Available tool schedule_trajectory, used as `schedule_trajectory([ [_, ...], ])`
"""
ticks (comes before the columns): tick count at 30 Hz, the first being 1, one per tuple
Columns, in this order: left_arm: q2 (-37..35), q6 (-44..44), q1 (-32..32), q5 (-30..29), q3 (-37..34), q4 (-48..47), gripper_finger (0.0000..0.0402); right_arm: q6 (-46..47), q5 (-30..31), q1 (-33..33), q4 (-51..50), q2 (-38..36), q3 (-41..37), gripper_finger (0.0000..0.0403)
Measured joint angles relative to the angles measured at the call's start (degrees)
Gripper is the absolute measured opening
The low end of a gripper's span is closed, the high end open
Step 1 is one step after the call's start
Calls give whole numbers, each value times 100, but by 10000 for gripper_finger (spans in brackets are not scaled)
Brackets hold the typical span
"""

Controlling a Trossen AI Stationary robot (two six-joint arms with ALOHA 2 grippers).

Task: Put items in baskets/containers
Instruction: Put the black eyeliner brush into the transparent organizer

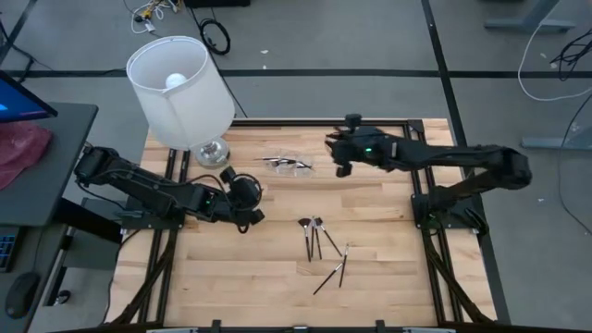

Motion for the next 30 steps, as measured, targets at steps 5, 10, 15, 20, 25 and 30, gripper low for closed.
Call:
schedule_trajectory([
  [5,486,766,0,911,-2,1014,126,631,-1387,14,332,-814,-856,82],
  [10,1331,845,62,1428,-2,2560,126,1176,-1896,82,1817,-1208,-2291,82],
  [15,2052,634,116,1969,-6,3557,126,1298,-2266,166,2956,-1232,-3506,82],
  [20,2703,643,16,2639,2,4787,126,1924,-3981,359,3214,-1227,-4042,82],
  [25,3045,530,-122,2666,-3,5360,126,2082,-5601,763,3230,-1167,-4230,82],
  [30,3113,520,-146,2660,-2,5458,126,1924,-5711,1360,3588,-1088,-4223,83],
])
